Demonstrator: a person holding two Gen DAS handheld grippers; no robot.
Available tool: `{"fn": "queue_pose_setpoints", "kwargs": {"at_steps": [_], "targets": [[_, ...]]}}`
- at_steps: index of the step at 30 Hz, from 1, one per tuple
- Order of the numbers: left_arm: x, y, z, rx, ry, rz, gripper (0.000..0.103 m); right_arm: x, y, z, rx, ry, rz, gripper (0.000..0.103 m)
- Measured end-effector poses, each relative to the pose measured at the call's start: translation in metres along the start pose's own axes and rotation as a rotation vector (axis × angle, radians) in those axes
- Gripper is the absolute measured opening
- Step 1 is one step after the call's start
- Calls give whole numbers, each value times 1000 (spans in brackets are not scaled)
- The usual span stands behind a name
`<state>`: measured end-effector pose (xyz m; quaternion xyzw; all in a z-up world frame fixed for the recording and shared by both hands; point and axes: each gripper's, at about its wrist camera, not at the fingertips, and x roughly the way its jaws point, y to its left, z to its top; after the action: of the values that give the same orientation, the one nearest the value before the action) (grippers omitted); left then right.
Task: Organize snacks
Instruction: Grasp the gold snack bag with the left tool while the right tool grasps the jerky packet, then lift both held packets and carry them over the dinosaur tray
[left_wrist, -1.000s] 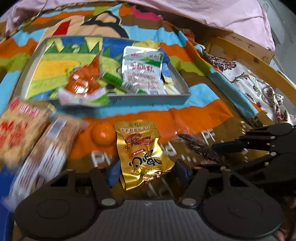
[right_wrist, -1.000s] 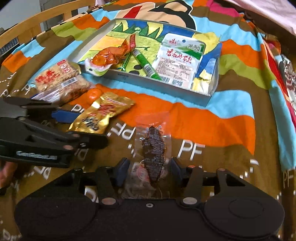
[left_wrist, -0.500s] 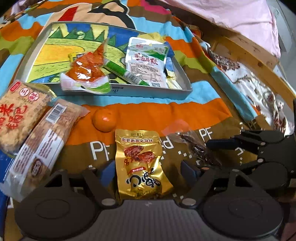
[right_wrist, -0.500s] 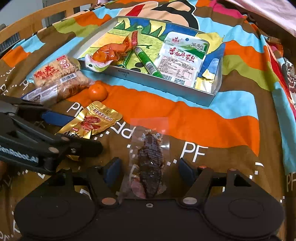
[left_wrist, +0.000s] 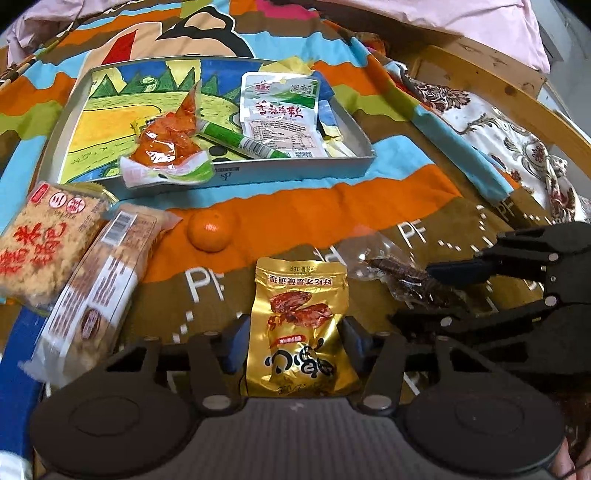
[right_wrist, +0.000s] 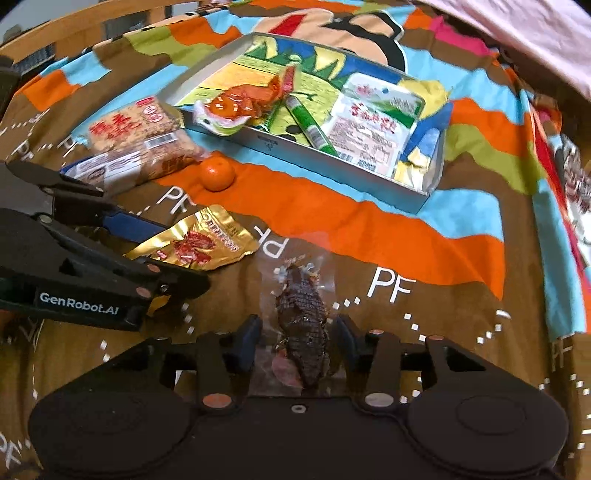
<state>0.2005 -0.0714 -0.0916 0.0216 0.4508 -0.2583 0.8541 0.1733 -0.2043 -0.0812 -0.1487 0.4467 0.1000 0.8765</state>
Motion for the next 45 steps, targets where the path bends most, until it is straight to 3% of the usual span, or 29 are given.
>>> {"fn": "queue_pose_setpoints", "kwargs": {"at_steps": [7,16,22,33,39,45], "targets": [[-21,-7,-9,-11,-40,27,52,-22,23,-11,-225,-105,-139,46],[-41,-8,-17,-63,-78,42,52,-37,32,-14,-276,-174,-187,46],[-63,1,-12,-137,-186,52,52,-46,32,-13,-288,-251,-235,46],[-102,24,18,-233,-481,100,52,-63,34,9,-318,-517,-359,46],[-102,45,54,-240,-549,136,52,-52,27,42,-329,-632,-421,46],[-84,70,81,-223,-595,157,52,-24,17,76,-323,-678,-460,46]]}}
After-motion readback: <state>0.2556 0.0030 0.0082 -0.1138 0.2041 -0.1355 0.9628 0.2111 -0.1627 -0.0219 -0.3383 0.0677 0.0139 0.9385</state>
